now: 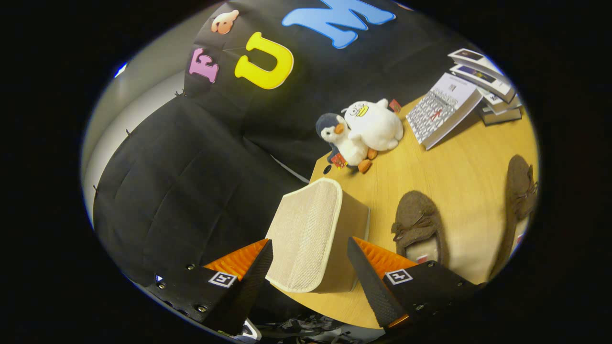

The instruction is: Open the storage box then place both shoes into the box .Put the left shoe in first, then the right shoe, with the right side of both shoes facing outward in a uniform manner.

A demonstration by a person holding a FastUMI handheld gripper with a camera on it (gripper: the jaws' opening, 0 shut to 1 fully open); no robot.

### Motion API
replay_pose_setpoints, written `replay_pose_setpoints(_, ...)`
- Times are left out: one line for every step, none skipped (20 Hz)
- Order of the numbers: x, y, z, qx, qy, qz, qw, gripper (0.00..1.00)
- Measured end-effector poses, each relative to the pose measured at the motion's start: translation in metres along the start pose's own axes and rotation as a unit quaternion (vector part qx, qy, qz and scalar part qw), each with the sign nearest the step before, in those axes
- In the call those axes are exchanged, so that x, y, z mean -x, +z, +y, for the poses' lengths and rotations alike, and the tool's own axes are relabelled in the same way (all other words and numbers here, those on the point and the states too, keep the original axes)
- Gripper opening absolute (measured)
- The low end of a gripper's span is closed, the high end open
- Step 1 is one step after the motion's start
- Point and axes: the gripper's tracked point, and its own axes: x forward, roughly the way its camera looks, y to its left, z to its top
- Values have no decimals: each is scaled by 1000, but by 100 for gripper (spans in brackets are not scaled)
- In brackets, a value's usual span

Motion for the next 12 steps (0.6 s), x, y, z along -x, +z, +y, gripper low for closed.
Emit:
replay_pose_setpoints(-10, -8, -4, -17, 7, 15, 1000, 97)
replay_pose_setpoints(-19, -15, -9, -34, 14, 31, 999, 97)
replay_pose_setpoints(-28, -26, -14, -53, 17, 49, 997, 97)
replay_pose_setpoints(-34, -35, -17, -76, 25, 67, 995, 97)
replay_pose_setpoints(-41, -42, -17, -100, 39, 77, 991, 97)
replay_pose_setpoints(-48, -46, -18, -123, 49, 84, 988, 97)
replay_pose_setpoints(-50, -49, -19, -142, 55, 89, 984, 97)
replay_pose_setpoints(-54, -48, -21, -156, 58, 93, 982, 94)
replay_pose_setpoints(-60, -46, -17, -165, 66, 94, 980, 94)
replay_pose_setpoints(-63, -44, -17, -168, 69, 94, 979, 94)
replay_pose_setpoints(-66, -45, -17, -165, 67, 96, 979, 89)
replay_pose_setpoints(-67, -44, -13, -159, 73, 101, 979, 78)
